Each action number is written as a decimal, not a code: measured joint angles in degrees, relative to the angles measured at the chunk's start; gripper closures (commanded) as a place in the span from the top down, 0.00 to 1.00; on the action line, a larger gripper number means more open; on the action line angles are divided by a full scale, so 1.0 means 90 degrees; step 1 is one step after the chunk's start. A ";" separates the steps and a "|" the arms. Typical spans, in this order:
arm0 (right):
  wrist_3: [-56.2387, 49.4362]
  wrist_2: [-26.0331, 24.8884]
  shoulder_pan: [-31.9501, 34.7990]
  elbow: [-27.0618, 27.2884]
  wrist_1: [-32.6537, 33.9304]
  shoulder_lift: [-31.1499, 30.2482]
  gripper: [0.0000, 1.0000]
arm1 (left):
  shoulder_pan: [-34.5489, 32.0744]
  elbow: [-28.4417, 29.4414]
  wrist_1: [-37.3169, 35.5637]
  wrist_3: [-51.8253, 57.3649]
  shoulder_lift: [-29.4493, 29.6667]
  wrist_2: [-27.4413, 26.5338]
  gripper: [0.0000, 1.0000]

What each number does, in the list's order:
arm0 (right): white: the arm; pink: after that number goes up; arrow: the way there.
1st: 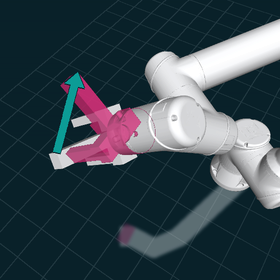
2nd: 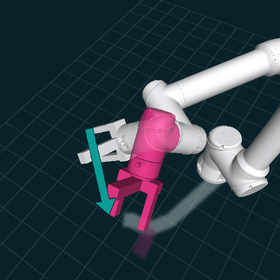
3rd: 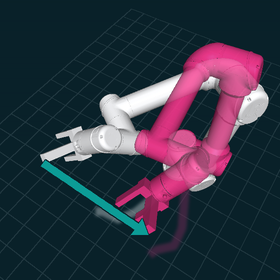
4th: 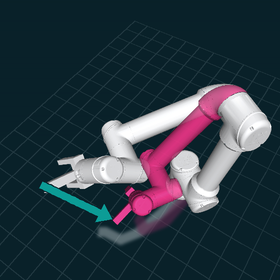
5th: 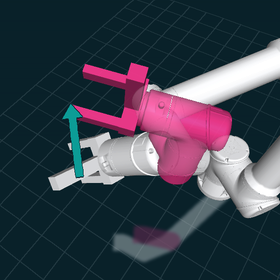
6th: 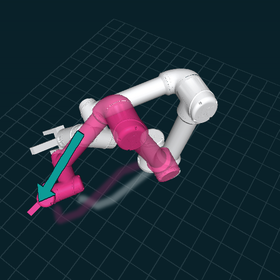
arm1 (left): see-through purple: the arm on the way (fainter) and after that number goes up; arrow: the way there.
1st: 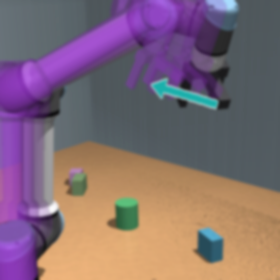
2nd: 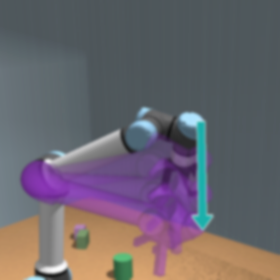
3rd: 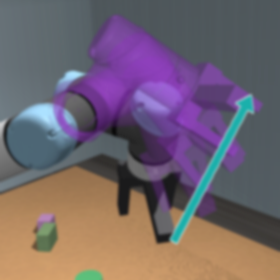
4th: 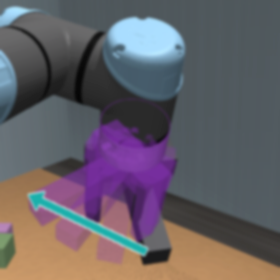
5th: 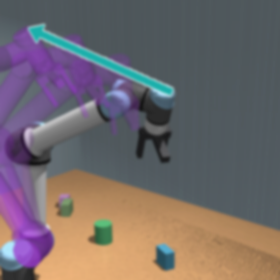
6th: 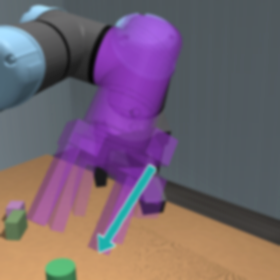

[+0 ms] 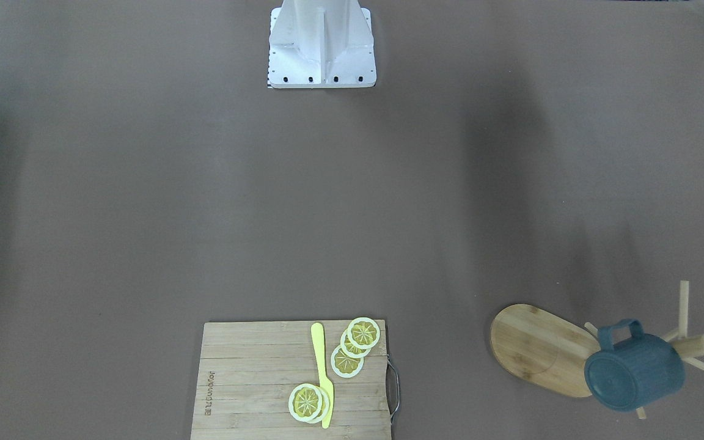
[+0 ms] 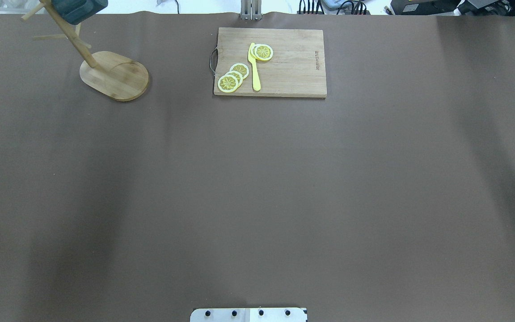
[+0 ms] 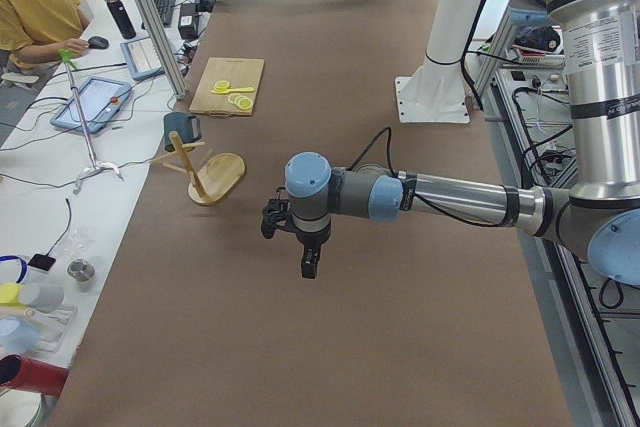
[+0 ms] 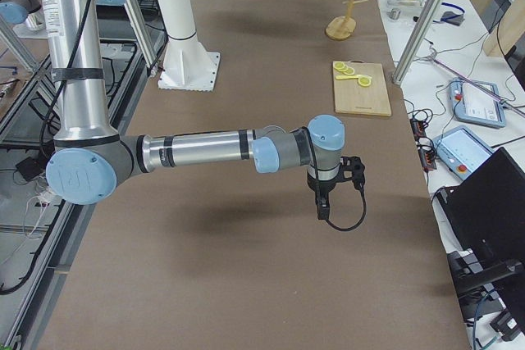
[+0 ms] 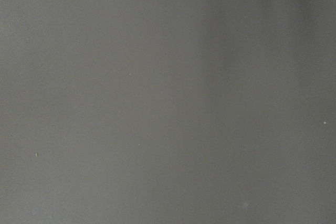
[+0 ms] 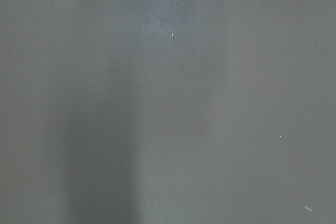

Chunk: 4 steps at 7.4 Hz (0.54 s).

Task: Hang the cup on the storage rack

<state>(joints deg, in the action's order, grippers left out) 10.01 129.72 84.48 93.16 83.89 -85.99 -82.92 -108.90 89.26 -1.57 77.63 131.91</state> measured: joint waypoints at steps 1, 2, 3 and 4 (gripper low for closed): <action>0.0000 0.0040 0.0001 -0.0004 0.0001 0.0002 1.00 | -0.0006 -0.0018 -0.0015 0.0019 0.0000 -0.0116 0.99; 0.0000 0.0058 0.0003 0.0000 -0.0002 0.0001 1.00 | 0.0000 -0.0040 -0.0014 0.0024 0.0008 -0.0146 0.99; -0.0002 0.0060 0.0006 -0.0004 -0.0004 -0.0005 1.00 | 0.0015 -0.0059 0.0002 0.0027 0.0035 -0.0134 0.99; -0.0006 0.0037 0.0007 -0.0022 0.0001 -0.0014 1.00 | 0.0026 -0.0076 0.0038 0.0030 0.0078 -0.0113 0.99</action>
<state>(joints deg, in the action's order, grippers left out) 9.96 130.06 84.54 92.96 83.90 -86.11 -82.68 -109.58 89.60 -1.30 78.33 130.89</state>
